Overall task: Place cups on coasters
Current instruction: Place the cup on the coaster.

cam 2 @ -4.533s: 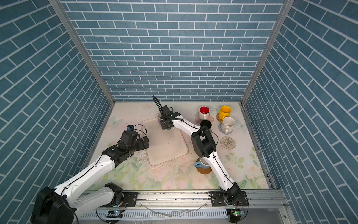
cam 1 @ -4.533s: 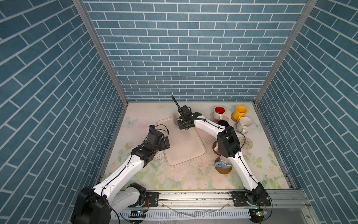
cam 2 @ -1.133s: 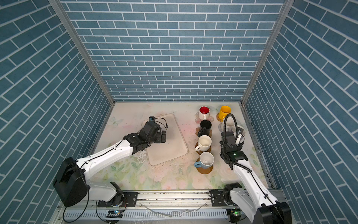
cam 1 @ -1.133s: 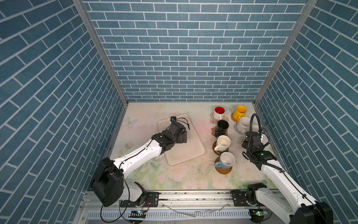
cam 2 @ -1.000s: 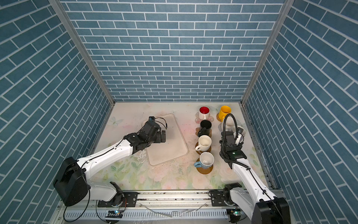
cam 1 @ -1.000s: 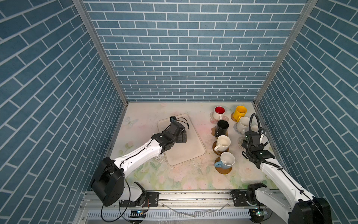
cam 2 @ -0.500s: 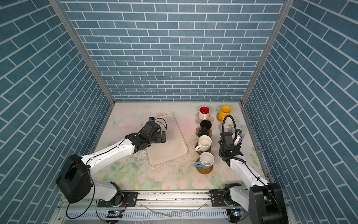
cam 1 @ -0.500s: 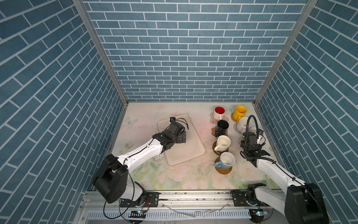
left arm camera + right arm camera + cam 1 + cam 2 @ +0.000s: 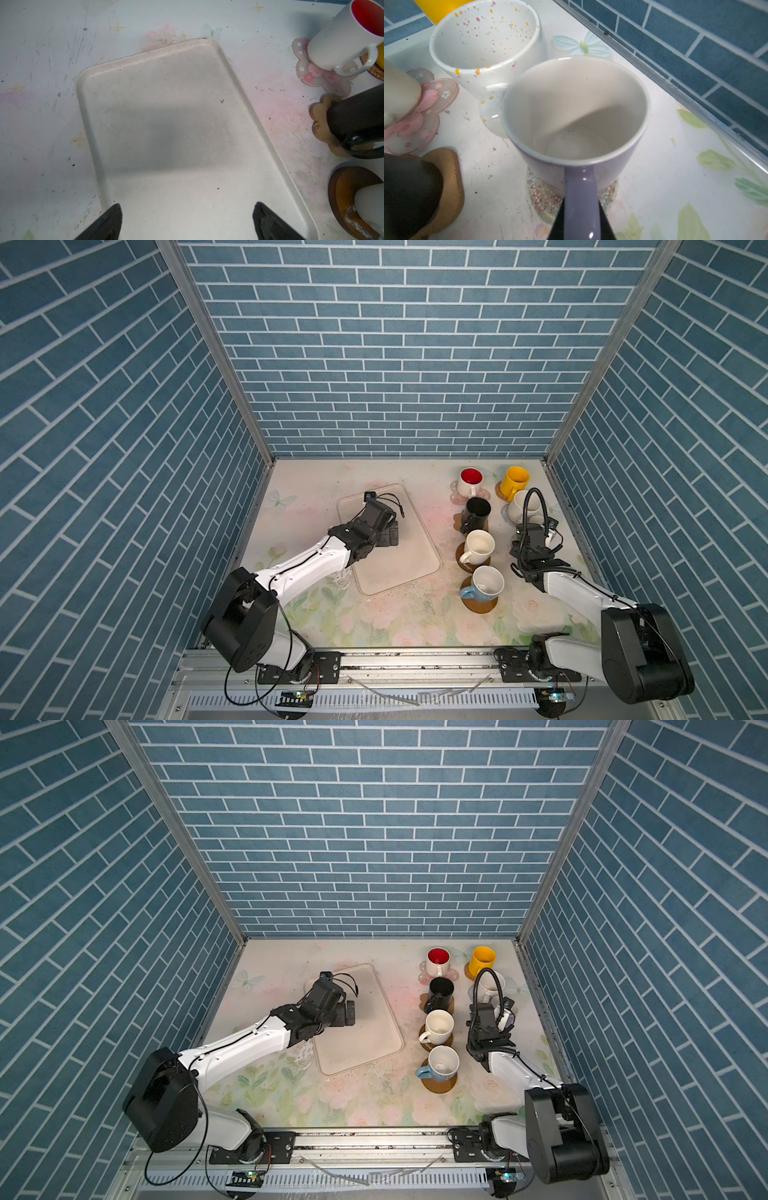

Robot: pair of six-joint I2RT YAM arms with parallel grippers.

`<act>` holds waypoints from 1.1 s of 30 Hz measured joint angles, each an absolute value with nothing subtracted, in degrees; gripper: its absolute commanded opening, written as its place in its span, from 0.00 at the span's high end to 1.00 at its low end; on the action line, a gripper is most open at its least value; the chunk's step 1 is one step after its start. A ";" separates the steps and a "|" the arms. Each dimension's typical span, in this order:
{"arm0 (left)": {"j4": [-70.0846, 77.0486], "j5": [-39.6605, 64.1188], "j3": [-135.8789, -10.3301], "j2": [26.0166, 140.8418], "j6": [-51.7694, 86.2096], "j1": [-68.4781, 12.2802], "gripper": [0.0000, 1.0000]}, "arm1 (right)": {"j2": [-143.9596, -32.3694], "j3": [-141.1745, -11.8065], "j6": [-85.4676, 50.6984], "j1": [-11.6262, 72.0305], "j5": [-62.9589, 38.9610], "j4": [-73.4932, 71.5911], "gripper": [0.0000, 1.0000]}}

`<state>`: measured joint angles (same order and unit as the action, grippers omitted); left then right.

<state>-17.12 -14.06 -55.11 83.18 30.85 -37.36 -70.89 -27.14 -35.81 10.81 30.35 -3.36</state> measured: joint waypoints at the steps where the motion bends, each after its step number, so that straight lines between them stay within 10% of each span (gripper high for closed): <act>1: -17.02 -14.06 -54.96 83.20 30.87 -37.34 0.01 | -71.20 -27.14 -35.90 10.81 30.09 -3.73 1.00; 16: -16.60 -13.98 -53.25 83.26 31.11 -37.04 0.01 | -70.26 -24.95 -37.19 10.74 27.79 -6.90 1.00; 33: -16.62 -14.00 -51.11 80.09 32.38 -37.04 0.01 | -64.66 -22.81 -37.28 11.57 24.62 -6.92 0.66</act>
<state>-16.62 -14.00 -51.11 80.09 32.38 -37.04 -64.66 -22.81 -37.28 11.57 24.62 -6.92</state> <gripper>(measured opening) 0.994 0.331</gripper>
